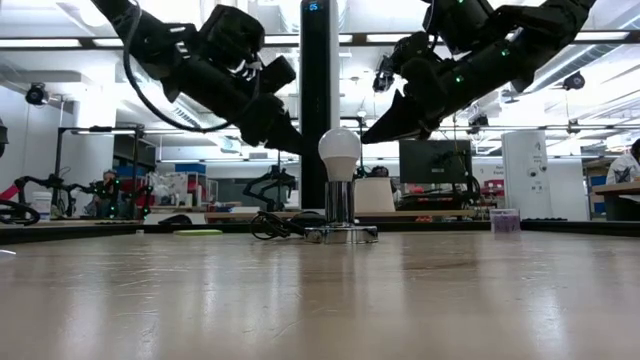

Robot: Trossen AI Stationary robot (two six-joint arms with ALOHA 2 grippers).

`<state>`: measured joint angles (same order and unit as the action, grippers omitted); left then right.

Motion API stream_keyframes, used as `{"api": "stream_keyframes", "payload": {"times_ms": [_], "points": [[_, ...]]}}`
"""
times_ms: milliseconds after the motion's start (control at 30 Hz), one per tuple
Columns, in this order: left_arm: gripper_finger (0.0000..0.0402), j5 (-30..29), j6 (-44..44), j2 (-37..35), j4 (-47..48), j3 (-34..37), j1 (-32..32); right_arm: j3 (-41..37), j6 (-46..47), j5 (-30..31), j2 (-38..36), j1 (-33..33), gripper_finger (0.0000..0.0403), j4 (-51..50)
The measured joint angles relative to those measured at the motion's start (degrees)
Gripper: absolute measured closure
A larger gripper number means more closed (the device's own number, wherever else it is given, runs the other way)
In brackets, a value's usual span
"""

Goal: Screw lightbulb
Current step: Remove the lightbulb from the lamp

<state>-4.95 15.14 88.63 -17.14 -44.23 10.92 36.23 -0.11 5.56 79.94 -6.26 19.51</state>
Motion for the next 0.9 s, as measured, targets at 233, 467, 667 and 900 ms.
{"api": "stream_keyframes", "payload": {"times_ms": [233, 467, 667, 900], "points": [[0.0401, 0.4, -0.2, 1.9, -2.2, 0.0, 0.0, 0.0, 0.0, 0.2, 1.4, 0.0, 0.0403, 0.5], [0.0401, 4.2, -0.7, 0.5, 0.8, 0.0, -0.3, 0.0, -0.5, 5.1, 1.3, -0.1, 0.0403, 0.4], [0.0402, 1.2, -0.8, -1.4, 3.7, 0.0, -0.3, 0.0, -1.1, 4.1, 1.1, 0.1, 0.0403, 0.4], [0.0401, -0.3, -0.8, -0.6, 1.5, 0.0, -0.1, 0.0, -0.6, 0.3, 1.1, 0.1, 0.0403, 0.4]]}}
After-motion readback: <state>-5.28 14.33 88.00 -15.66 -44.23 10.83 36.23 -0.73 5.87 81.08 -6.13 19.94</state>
